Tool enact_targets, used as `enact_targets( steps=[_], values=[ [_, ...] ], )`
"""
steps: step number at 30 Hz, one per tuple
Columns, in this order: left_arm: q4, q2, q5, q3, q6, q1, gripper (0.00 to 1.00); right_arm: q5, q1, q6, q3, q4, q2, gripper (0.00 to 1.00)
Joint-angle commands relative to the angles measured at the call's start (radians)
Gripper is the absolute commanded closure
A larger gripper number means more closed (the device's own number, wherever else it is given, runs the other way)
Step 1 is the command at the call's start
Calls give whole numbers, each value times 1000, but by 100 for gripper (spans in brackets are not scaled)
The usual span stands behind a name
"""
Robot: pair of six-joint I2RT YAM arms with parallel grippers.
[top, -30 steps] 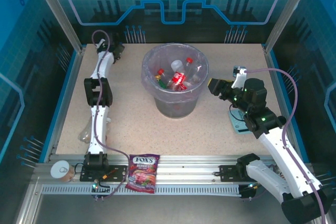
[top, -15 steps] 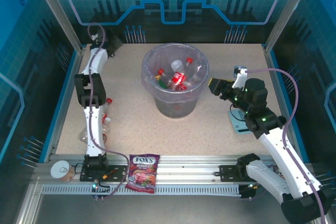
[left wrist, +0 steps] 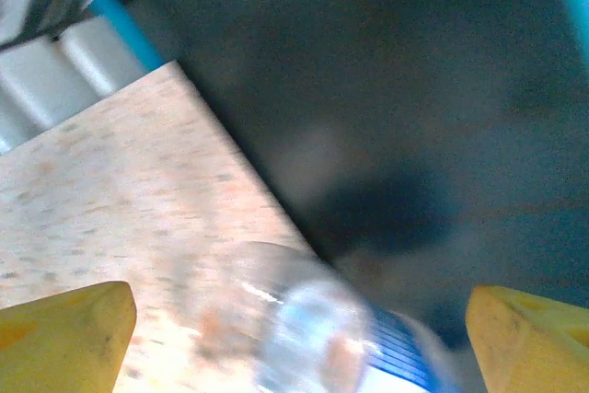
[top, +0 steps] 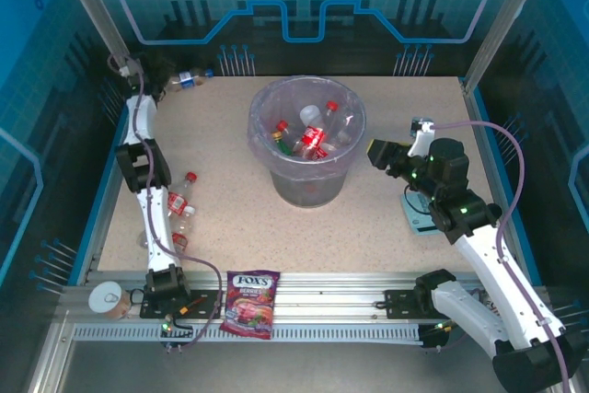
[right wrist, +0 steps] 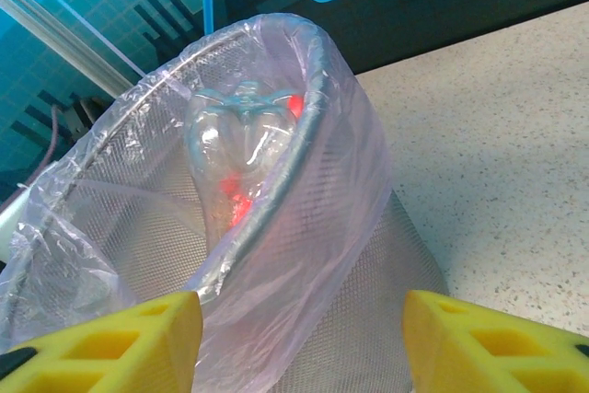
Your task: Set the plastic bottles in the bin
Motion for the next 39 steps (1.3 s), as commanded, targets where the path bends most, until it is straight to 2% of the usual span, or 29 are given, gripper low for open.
enact_targets(
  steps=[1, 6, 14, 22, 29, 32, 35, 37, 39],
  values=[
    [32, 58, 39, 46, -104, -6, 9, 58, 20, 3, 76, -50, -22, 40],
    [10, 83, 65, 44, -124, -4, 11, 92, 36, -2, 94, -67, -30, 40],
    [-41, 96, 155, 27, -82, -37, 14, 91, 54, 0, 99, -50, -9, 40],
    [-51, -25, 200, -53, 37, -115, 17, 103, 57, -14, 84, -46, -12, 40],
    [-69, -189, 260, -229, 168, -184, 19, 105, 46, -38, 74, -68, -36, 40],
    [-36, -337, 343, -441, 207, -212, 19, 106, 31, -42, 62, -73, -55, 40],
    [195, -562, 356, -806, 240, -251, 20, 86, 6, -41, 54, -73, -71, 40],
    [227, -659, 346, -911, 294, -262, 22, 68, -11, -39, 54, -77, -77, 40],
    [191, -717, 345, -943, 348, -258, 24, 58, -25, -39, 54, -83, -86, 40]
  ],
)
